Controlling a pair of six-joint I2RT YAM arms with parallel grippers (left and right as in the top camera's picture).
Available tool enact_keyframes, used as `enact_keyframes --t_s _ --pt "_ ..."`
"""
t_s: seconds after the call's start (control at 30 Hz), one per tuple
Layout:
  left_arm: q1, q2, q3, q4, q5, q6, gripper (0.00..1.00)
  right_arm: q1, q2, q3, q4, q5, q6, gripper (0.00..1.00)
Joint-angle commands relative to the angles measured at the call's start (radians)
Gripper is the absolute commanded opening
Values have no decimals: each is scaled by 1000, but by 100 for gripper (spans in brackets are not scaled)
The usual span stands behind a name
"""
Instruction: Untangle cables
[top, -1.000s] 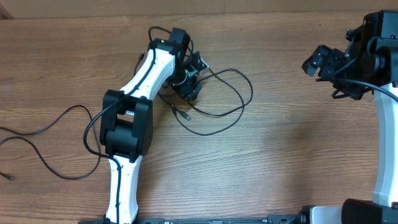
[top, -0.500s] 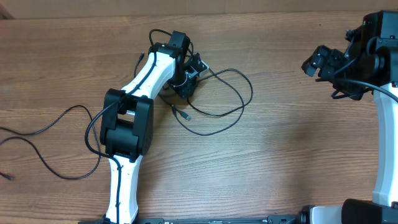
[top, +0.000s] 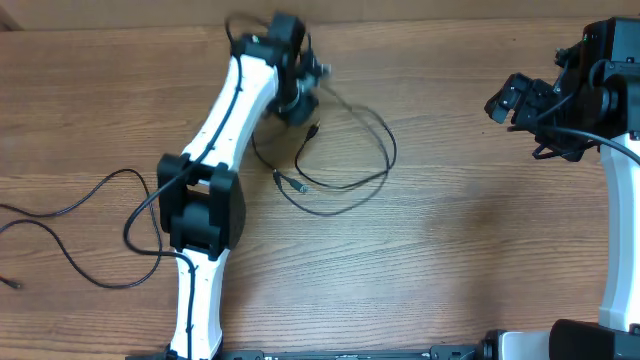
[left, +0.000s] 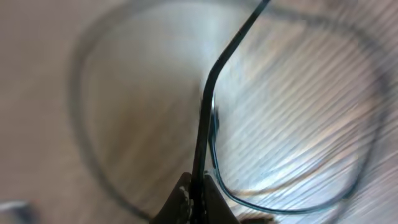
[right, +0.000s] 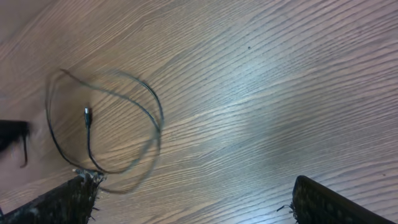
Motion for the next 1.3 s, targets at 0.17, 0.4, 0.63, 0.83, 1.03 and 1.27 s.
enact_keyframes --t_s 0.17,0.4,0.63,0.83,1.03,1.27 --pt "6 -230 430 -32 37 -111 4 3 2 -6 2 5 -3 99" --pt "20 -427 512 148 39 -117 4 3 4 -6 2 5 -3 100" --pt "32 -543 512 344 -47 -133 4 3 5 -18 2 -2 -4 100" --pt "104 -602 512 427 -153 -134 4 3 5 -70 11 -2 -7 100" --pt "284 -600 509 273 -138 -271 4 3 5 -104 26 -9 -7 100" --pt "559 -495 507 55 -62 -415 4 3 5 -108 25 -21 -8 100"
